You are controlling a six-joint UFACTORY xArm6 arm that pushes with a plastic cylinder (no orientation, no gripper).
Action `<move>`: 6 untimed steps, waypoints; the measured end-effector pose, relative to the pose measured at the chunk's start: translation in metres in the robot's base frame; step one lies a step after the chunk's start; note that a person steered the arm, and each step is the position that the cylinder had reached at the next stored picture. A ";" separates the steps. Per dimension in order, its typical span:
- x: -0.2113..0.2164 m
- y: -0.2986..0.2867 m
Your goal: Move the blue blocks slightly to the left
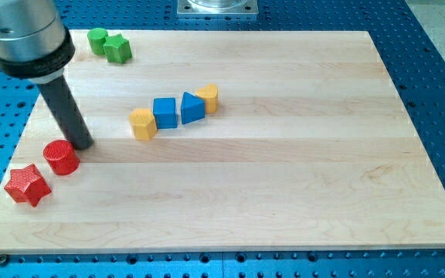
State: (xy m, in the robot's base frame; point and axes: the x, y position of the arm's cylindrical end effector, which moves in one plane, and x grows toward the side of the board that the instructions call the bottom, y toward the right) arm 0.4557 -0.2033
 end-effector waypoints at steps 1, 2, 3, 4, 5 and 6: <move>0.009 -0.002; 0.019 -0.005; -0.038 0.068; -0.062 0.120; -0.055 0.127; -0.050 0.117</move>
